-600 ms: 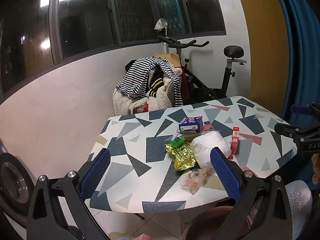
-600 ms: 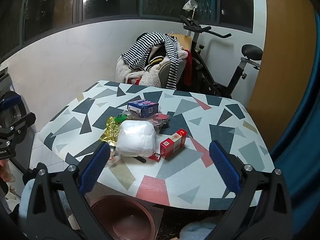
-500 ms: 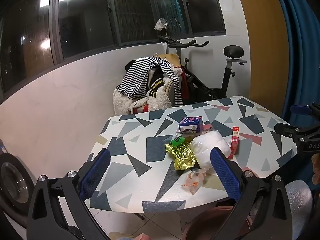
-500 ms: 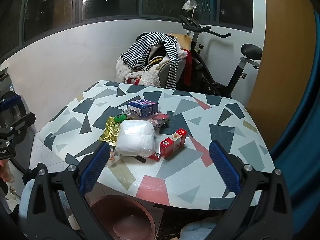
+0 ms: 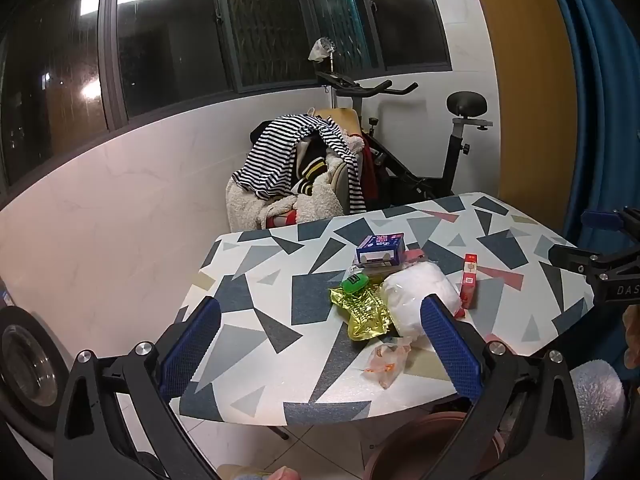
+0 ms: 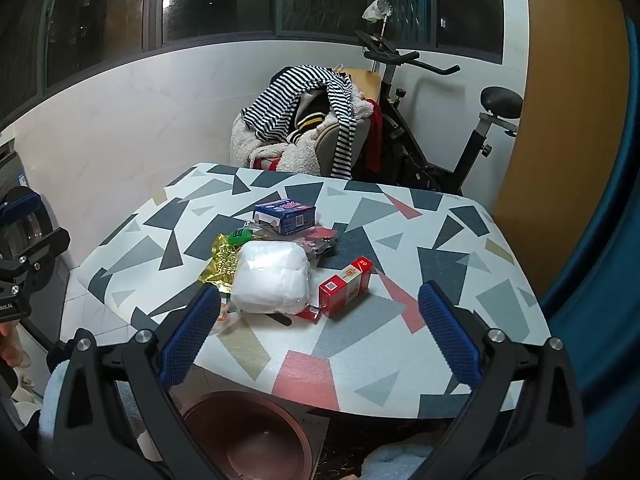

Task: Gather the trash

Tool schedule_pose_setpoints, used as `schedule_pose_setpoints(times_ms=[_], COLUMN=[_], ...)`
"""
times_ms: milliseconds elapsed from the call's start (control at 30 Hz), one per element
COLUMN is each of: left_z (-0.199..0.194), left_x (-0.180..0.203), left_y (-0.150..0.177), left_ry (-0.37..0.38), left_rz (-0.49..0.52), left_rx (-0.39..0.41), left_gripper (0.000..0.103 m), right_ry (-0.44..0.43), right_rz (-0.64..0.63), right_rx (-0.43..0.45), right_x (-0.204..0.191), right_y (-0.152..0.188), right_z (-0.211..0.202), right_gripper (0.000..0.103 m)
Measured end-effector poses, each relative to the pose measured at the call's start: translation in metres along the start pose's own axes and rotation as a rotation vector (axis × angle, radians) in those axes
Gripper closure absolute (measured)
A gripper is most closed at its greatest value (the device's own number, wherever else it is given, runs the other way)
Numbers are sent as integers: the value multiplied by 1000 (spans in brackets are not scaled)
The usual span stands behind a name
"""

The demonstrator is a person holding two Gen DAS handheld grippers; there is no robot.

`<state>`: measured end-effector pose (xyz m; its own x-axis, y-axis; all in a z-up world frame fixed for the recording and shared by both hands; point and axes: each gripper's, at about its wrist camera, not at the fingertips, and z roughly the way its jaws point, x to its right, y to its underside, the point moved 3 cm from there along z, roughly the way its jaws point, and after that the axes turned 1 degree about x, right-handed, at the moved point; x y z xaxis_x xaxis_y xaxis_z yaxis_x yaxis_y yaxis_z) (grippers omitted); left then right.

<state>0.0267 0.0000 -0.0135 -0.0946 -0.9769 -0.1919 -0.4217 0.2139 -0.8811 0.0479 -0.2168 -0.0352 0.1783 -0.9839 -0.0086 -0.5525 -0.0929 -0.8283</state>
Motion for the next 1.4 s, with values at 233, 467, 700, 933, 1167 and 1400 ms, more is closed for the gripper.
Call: schedule_pose_setpoints(times_ms=[233, 467, 700, 933, 1167, 1400], left_z=[0, 0, 0, 0, -4, -5], left_x=[0, 0, -1, -1, 1, 1], left_y=[0, 0, 0, 0, -4, -6], left_ry=[1, -1, -1, -1, -2, -4], left_rz=[-2, 0, 0, 0, 2, 1], left_rx=[1, 3, 5, 5, 5, 6], left_gripper=[5, 5, 5, 5, 5, 5], right_ry=[-8, -5, -3, -4, -4, -4], right_rz=[15, 11, 13, 14, 13, 13], right_rx=[-6, -5, 2, 2, 2, 1], right_x=[1, 0, 1, 2, 2, 2], right_y=[0, 0, -1, -2, -1, -2], right_z=[0, 0, -1, -1, -1, -1], right_gripper=[6, 6, 6, 6, 6, 6])
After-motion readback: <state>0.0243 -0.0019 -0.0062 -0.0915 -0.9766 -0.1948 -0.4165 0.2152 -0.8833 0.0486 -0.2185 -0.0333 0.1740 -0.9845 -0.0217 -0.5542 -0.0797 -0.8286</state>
